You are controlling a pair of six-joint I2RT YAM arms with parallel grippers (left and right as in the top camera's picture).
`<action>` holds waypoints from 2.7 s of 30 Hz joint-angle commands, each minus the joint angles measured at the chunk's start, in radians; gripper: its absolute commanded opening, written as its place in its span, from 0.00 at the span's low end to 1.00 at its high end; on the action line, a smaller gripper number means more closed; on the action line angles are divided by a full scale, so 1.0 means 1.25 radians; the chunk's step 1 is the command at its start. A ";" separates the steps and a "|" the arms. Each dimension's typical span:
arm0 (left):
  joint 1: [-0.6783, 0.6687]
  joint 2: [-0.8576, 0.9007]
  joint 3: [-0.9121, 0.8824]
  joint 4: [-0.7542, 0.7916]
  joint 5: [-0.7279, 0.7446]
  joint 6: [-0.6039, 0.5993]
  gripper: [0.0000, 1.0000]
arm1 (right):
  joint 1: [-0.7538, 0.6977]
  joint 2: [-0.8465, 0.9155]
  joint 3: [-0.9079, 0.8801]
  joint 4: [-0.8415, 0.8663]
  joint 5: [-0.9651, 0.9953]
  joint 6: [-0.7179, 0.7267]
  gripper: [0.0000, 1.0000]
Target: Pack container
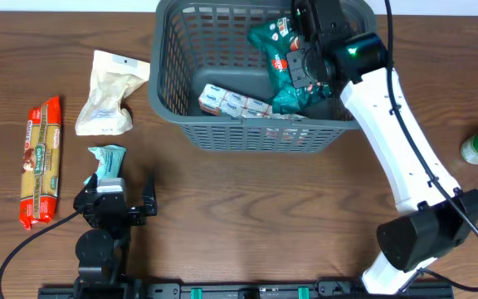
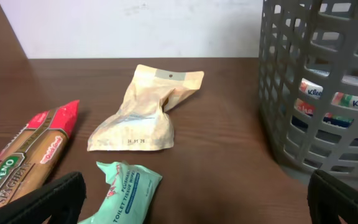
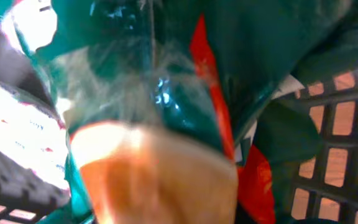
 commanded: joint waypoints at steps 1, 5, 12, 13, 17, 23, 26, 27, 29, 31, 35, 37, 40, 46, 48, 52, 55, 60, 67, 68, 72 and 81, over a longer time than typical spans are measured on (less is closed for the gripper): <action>0.004 -0.005 -0.022 -0.004 -0.001 0.010 0.99 | 0.003 -0.020 0.035 0.021 0.024 0.010 0.46; 0.004 -0.005 -0.022 -0.004 -0.001 0.010 0.99 | 0.002 -0.020 0.035 0.021 0.024 0.007 0.71; 0.004 -0.005 -0.022 -0.004 -0.001 0.010 0.99 | 0.002 -0.020 0.035 0.029 0.024 0.000 0.85; 0.004 -0.005 -0.022 -0.004 -0.001 0.010 0.99 | 0.002 -0.020 0.035 0.030 0.024 -0.007 0.85; 0.004 -0.005 -0.022 -0.004 -0.001 0.010 0.99 | 0.002 -0.024 0.045 0.028 0.069 -0.014 0.85; 0.004 -0.005 -0.022 -0.004 -0.001 0.010 0.99 | -0.020 -0.042 0.125 -0.034 0.162 0.024 0.85; 0.004 -0.005 -0.022 -0.004 -0.001 0.010 0.99 | -0.060 -0.045 0.192 -0.104 0.173 0.088 0.85; 0.004 -0.005 -0.022 -0.004 -0.001 0.010 0.99 | -0.079 -0.045 0.216 -0.133 0.173 0.119 0.85; 0.004 -0.005 -0.022 -0.004 -0.001 0.010 0.98 | -0.122 -0.045 0.252 -0.185 0.173 0.176 0.85; 0.004 -0.005 -0.022 -0.004 -0.001 0.010 0.99 | -0.173 -0.045 0.275 -0.226 0.173 0.221 0.85; 0.004 -0.005 -0.022 -0.004 -0.001 0.010 0.99 | -0.290 -0.045 0.280 -0.284 0.173 0.288 0.83; 0.004 -0.005 -0.022 -0.004 -0.001 0.010 0.99 | -0.350 -0.045 0.278 -0.315 0.172 0.320 0.84; 0.004 -0.005 -0.022 -0.004 -0.001 0.010 0.99 | -0.432 -0.045 0.277 -0.350 0.172 0.353 0.92; 0.004 -0.005 -0.022 -0.004 -0.001 0.010 0.99 | -0.567 -0.045 0.271 -0.385 0.114 0.368 0.91; 0.004 -0.005 -0.022 -0.004 -0.001 0.010 0.99 | -0.604 -0.045 0.261 -0.385 0.070 0.374 0.88; 0.004 -0.005 -0.022 -0.004 -0.001 0.010 0.98 | -0.669 -0.045 0.208 -0.387 0.023 0.405 0.99; 0.004 -0.005 -0.022 -0.004 -0.001 0.010 0.99 | -0.707 -0.045 0.145 -0.383 0.023 0.445 0.99; 0.004 -0.005 -0.022 -0.004 -0.001 0.010 0.99 | -0.756 -0.045 0.030 -0.316 0.022 0.463 0.99; 0.004 -0.005 -0.022 -0.004 -0.001 0.010 0.99 | -0.800 -0.045 -0.092 -0.229 0.023 0.522 0.99; 0.004 -0.005 -0.022 -0.004 -0.001 0.010 0.99 | -0.806 -0.045 -0.106 -0.213 0.023 0.537 0.99; 0.004 -0.005 -0.022 -0.004 -0.001 0.010 0.99 | -0.821 -0.045 -0.155 -0.153 0.023 0.585 0.96; 0.004 -0.005 -0.022 -0.004 -0.001 0.010 0.99 | -0.832 -0.043 -0.175 -0.086 0.046 0.626 0.99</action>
